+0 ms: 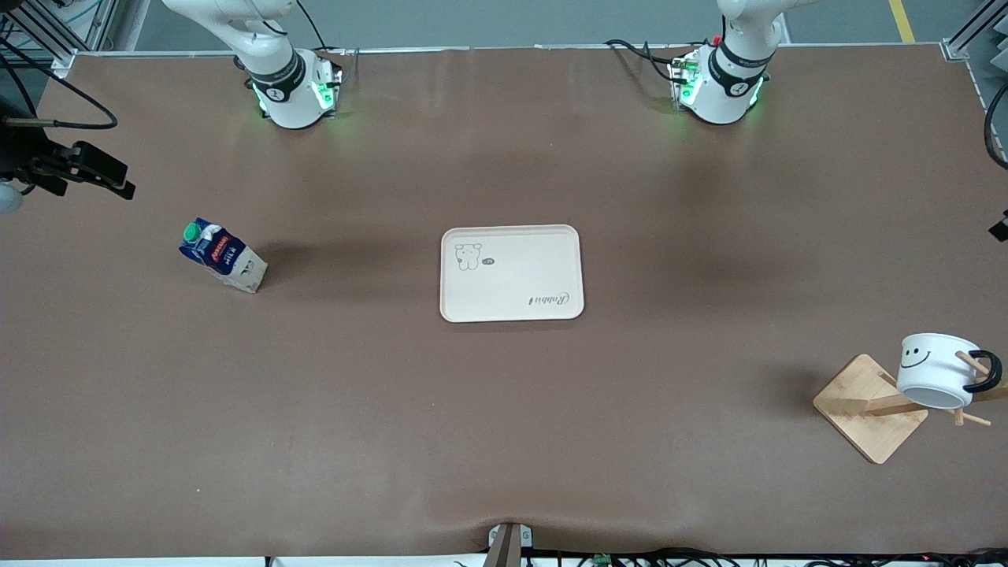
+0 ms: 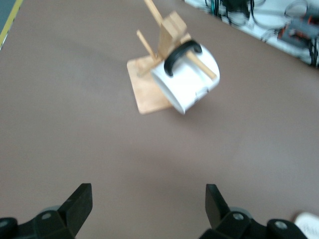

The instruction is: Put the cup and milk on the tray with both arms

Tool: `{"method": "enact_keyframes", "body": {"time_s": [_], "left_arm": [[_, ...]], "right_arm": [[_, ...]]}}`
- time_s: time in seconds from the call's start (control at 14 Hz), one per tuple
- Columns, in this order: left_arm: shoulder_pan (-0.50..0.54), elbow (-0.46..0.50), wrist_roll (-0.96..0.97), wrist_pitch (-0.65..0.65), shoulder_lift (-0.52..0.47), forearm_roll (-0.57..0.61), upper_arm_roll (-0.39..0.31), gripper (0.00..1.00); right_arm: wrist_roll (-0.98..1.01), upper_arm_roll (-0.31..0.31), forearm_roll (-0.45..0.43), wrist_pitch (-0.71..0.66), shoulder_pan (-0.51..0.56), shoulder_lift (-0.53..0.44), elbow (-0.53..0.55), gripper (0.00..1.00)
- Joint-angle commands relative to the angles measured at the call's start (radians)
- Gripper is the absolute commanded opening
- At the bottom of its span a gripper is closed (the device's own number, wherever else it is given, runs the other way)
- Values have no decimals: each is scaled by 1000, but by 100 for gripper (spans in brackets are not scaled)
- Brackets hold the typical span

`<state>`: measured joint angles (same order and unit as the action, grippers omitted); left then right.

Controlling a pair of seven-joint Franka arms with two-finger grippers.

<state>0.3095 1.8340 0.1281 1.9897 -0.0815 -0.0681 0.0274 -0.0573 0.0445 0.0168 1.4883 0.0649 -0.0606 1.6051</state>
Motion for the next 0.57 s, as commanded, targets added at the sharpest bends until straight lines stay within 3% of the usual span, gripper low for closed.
{"method": "enact_keyframes", "body": {"time_s": [0.0, 0.29, 0.5], "left_arm": [[13, 201, 10, 238, -70, -22, 9, 100], [3, 361, 10, 579, -40, -56, 14, 100], [-10, 376, 10, 754, 49, -59, 38, 100]], "right_arm": [[4, 9, -11, -14, 13, 11, -25, 100], [5, 9, -11, -14, 12, 11, -25, 100], [4, 9, -11, -14, 15, 11, -25, 100]]}}
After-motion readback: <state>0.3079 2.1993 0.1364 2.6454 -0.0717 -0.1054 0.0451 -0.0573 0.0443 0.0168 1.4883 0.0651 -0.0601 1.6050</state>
